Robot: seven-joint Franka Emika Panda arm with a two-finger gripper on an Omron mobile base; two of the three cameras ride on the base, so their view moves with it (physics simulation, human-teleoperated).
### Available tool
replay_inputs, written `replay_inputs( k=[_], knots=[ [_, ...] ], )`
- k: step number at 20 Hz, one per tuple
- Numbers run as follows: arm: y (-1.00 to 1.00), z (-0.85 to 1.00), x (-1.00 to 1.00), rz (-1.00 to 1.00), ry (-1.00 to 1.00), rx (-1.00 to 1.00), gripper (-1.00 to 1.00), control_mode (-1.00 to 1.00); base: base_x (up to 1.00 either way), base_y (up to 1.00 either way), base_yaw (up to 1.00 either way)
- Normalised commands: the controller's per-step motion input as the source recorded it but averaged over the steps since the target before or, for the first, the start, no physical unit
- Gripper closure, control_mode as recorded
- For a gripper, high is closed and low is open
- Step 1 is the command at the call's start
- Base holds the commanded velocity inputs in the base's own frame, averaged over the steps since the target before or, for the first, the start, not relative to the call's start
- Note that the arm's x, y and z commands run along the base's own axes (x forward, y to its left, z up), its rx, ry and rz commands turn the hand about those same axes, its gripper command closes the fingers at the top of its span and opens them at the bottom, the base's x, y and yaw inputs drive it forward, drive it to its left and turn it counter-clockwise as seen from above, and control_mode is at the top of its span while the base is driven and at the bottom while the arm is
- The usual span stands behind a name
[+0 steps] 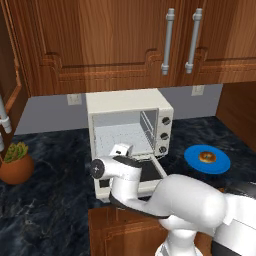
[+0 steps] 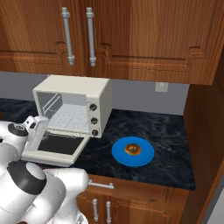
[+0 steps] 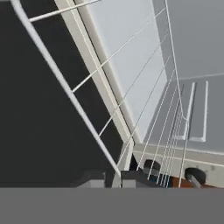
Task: Pick up the bagel from the plate, place it on the toaster oven rack, close the door, and set the timer.
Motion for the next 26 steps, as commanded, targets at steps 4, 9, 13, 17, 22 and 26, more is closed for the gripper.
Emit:
replay_inputs(
  k=[4, 9, 13, 17, 22, 26],
  knots=[
    [0.08, 0.01, -0.38, 0.00, 0.16, 0.00, -1.00, -1.00, 0.00, 0.00, 0.00],
    [0.00, 0.24, -0.67, 0.00, 0.05, 0.00, -1.00, -1.00, 0.00, 0.00, 0.00],
    [0.00, 0.68, -0.81, 0.00, 0.00, 0.02, -1.00, -1.00, 0.00, 0.00, 0.00],
    [-0.12, 0.96, -0.61, -0.03, 0.00, 0.08, -1.00, -1.00, 0.00, 0.00, 0.00],
    [-0.60, 0.95, -0.23, -0.10, 0.01, 0.20, -1.00, -1.00, 0.00, 0.00, 0.00],
    [-0.95, 0.71, 0.00, -0.14, 0.01, 0.23, -1.00, -1.00, 0.00, 0.00, 0.00]
  ],
)
